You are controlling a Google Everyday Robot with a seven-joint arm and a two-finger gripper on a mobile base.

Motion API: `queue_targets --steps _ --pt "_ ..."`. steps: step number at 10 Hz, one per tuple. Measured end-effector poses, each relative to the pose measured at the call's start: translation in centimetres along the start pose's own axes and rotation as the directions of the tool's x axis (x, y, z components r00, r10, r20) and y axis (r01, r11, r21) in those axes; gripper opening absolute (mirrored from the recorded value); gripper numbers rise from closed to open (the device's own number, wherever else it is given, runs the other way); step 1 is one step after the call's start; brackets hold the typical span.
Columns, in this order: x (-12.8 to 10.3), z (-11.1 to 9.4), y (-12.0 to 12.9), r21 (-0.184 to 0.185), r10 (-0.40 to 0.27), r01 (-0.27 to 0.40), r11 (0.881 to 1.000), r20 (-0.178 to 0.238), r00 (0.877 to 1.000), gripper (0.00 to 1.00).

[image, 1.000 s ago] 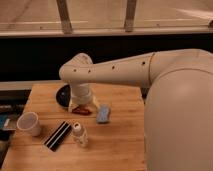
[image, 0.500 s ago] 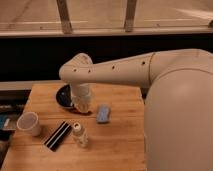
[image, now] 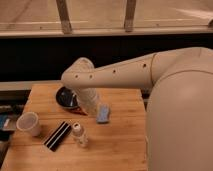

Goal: Knock the bottle over

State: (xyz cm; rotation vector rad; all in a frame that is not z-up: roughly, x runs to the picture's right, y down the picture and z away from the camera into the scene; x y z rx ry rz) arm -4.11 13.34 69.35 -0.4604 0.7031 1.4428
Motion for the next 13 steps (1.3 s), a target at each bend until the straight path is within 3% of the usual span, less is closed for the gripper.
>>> queue_targets --steps 3,6,8,13 --pt "3.3 1.8 -4.2 0.067 0.073 -0.070 0.995 -0.043 0.996 0.00" --pt "6.5 3.4 -6.1 0.088 0.088 -0.080 0.993 -0.092 0.992 0.00" --pt "8.1 4.4 -5.5 0.086 0.072 -0.061 0.994 -0.127 0.989 0.00" --pt "10.5 6.7 1.5 0.038 -0.039 0.049 0.998 -0.223 0.974 0.00"
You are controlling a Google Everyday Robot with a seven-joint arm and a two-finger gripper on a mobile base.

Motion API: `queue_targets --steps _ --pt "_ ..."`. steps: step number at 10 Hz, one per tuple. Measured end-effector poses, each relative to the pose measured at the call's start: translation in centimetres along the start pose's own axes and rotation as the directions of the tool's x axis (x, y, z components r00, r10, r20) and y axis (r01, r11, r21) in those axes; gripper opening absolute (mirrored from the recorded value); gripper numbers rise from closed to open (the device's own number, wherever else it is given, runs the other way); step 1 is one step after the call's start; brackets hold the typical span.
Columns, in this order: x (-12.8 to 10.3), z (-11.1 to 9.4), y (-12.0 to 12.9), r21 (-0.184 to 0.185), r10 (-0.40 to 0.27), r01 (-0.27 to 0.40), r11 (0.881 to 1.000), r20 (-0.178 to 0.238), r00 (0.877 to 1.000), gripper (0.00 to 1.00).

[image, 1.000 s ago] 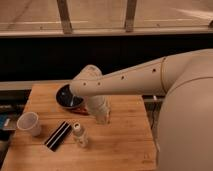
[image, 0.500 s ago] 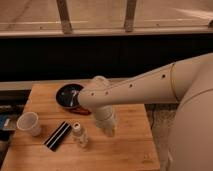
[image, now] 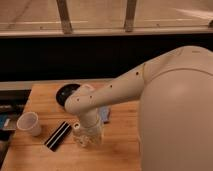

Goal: Knock the bottle over

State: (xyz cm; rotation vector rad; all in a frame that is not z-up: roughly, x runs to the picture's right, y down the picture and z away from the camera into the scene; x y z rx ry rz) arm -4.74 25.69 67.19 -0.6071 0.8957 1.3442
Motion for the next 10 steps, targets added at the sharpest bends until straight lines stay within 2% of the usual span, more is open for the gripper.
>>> queue_targets --steps 3,5,6,8,10 --pt "-0.3 0.2 3.7 -0.026 -0.076 0.075 0.997 -0.020 0.997 0.00" --pt "-1.6 -0.7 7.8 -0.043 -0.136 0.136 0.990 -0.012 0.991 0.00" --pt "-2.8 -1.5 10.4 -0.052 -0.169 0.169 0.984 0.004 0.986 0.00" --pt "-6.1 -3.5 13.8 -0.066 -0.206 0.209 0.976 0.054 0.977 0.00" --pt "-9.8 -6.0 15.1 -0.065 -0.212 0.220 0.973 0.112 0.971 0.00"
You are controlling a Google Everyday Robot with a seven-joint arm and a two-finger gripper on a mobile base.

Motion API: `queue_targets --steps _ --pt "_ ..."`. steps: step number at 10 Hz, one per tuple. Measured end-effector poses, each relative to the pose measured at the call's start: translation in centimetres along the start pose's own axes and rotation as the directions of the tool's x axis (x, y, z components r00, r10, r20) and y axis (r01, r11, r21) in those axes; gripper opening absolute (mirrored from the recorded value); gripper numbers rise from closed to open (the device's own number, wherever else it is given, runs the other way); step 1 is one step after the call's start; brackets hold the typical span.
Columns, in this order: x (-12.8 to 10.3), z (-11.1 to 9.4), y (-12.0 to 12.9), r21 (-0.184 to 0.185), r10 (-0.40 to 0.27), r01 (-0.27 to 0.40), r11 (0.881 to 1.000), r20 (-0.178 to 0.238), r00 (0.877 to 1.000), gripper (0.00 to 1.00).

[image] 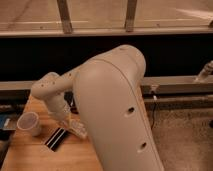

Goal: Knock the bottle over

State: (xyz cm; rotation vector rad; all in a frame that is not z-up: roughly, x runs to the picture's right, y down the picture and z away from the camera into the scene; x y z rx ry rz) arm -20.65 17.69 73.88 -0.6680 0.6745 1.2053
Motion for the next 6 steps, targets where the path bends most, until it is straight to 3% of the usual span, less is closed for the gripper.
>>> queue_targets --steps 2,4,6 --pt "-2.7 -2.7 -0.9 0.014 0.018 -0.019 1.000 0.072 0.997 0.00" --pt "-4.0 -5.5 -3.4 0.036 0.070 -0.076 0.996 0.152 0.986 0.00" --pt "-4.3 -6.3 -4.9 0.044 0.096 -0.105 0.993 0.177 0.979 0.00"
